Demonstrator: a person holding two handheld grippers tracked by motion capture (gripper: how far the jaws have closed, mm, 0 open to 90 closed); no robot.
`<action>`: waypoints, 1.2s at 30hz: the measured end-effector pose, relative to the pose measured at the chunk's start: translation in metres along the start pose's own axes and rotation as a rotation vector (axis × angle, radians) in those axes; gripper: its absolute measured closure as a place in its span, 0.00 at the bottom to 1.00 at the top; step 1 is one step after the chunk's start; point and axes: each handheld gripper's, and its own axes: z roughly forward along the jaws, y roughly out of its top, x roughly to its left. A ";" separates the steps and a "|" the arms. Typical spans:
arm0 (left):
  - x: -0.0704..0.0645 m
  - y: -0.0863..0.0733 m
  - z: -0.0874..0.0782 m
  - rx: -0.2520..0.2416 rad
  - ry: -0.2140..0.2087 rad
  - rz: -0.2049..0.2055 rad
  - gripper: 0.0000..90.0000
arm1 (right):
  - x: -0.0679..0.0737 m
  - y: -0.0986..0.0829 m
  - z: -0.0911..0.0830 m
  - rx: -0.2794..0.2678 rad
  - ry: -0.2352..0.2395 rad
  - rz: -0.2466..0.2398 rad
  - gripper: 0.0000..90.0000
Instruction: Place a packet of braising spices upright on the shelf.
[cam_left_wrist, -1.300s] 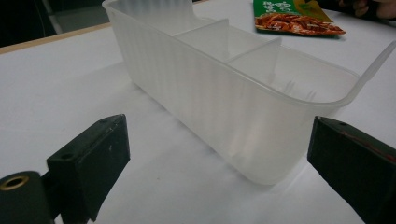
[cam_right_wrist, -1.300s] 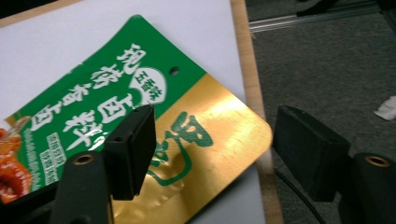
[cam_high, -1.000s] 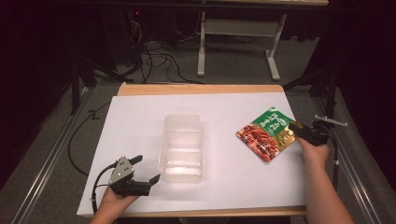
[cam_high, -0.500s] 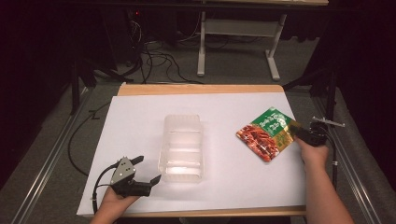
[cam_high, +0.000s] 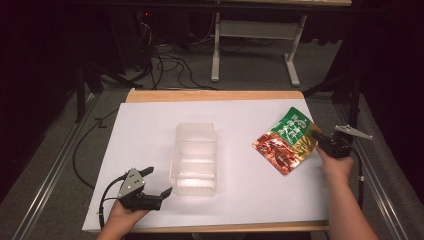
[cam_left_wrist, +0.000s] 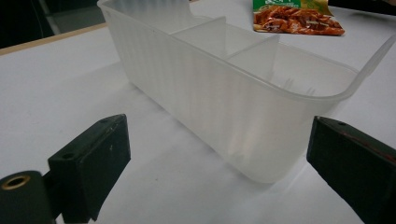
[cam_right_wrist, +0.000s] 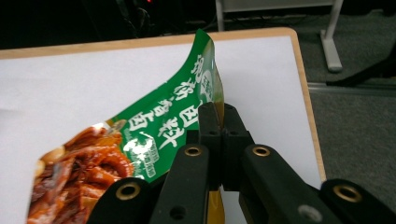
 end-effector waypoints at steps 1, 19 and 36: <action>0.000 0.000 0.000 -0.001 -0.001 0.001 0.08 | 0.002 0.000 -0.002 -0.003 0.000 -0.003 1.00; 0.002 0.003 -0.007 -0.040 0.013 0.001 0.08 | 0.086 0.020 -0.080 -0.256 0.162 -0.100 1.00; 0.008 0.000 -0.008 -0.038 0.025 -0.024 0.08 | 0.127 0.007 -0.095 -0.329 0.264 -0.095 1.00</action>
